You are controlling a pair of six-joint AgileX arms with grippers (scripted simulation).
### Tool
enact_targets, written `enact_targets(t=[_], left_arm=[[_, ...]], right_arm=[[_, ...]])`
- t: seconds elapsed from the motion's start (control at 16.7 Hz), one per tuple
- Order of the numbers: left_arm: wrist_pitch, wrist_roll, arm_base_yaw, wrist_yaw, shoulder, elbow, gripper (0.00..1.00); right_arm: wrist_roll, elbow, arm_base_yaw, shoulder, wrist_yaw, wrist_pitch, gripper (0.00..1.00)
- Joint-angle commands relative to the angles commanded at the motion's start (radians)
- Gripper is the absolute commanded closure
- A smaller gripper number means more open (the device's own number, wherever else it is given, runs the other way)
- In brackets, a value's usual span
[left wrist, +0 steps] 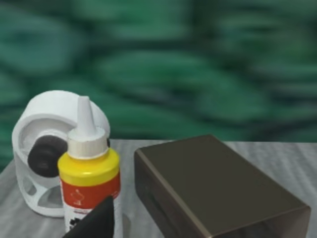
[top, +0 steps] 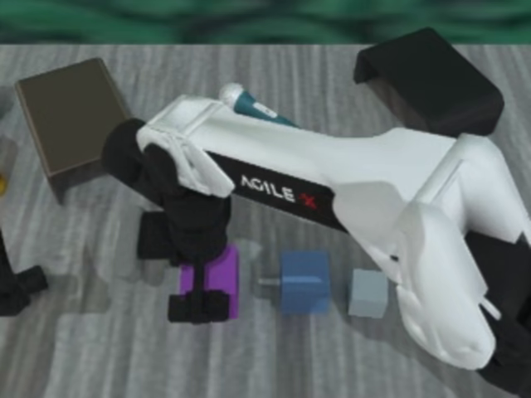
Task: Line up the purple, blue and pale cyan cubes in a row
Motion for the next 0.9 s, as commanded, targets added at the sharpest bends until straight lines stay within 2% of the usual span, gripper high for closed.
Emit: enact_targets(t=[0.42,0.9], left_arm=[[0.000,0.000,0.000,0.000,0.000,0.000,0.00],[0.000,0.000,0.000,0.000,0.000,0.000,0.00]], right_arm=[[-0.001,0.017,0.000,0.004,0.000,-0.016,0.00],[-0.002,0.312,0.007,0.034,0.000,-0.277,0.00]])
